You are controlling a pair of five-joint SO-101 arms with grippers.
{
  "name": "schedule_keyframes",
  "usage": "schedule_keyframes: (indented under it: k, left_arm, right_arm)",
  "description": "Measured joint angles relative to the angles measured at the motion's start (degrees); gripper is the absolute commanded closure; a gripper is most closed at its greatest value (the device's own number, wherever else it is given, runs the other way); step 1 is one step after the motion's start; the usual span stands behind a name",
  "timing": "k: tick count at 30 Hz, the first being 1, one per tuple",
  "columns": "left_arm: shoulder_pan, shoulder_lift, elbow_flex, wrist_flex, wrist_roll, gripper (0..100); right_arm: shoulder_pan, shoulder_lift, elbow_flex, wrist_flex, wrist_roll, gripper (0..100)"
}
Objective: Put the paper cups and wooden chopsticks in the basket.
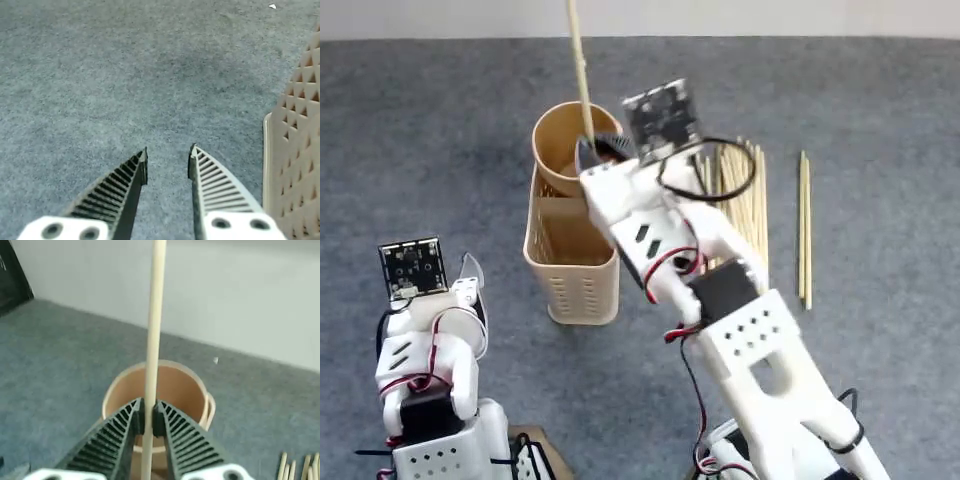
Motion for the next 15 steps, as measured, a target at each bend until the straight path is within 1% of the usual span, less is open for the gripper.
schedule_keyframes:
  k: [3,4,7,10,15]
  left_arm:
    - [0.0,0.0,0.0,0.0,0.0,84]
    - [0.0,0.0,0.0,0.0,0.0,84]
    - [0.0,0.0,0.0,0.0,0.0,84]
    - [0.0,0.0,0.0,0.0,0.0,84]
    - [0.0,0.0,0.0,0.0,0.0,84]
  right_arm:
    - [-0.2,0.0,4.3,-1.4,-0.2,98.8]
    - [-0.3,-0.1,4.9,-1.6,-0.2,97.0]
    - [-0.4,-0.1,5.3,-1.5,-0.2,84.8]
    - [-0.5,-0.8,4.9,1.5,-0.3,74.9]
    - [-0.4,-4.8,0.4,7.6,-0.3,74.3]
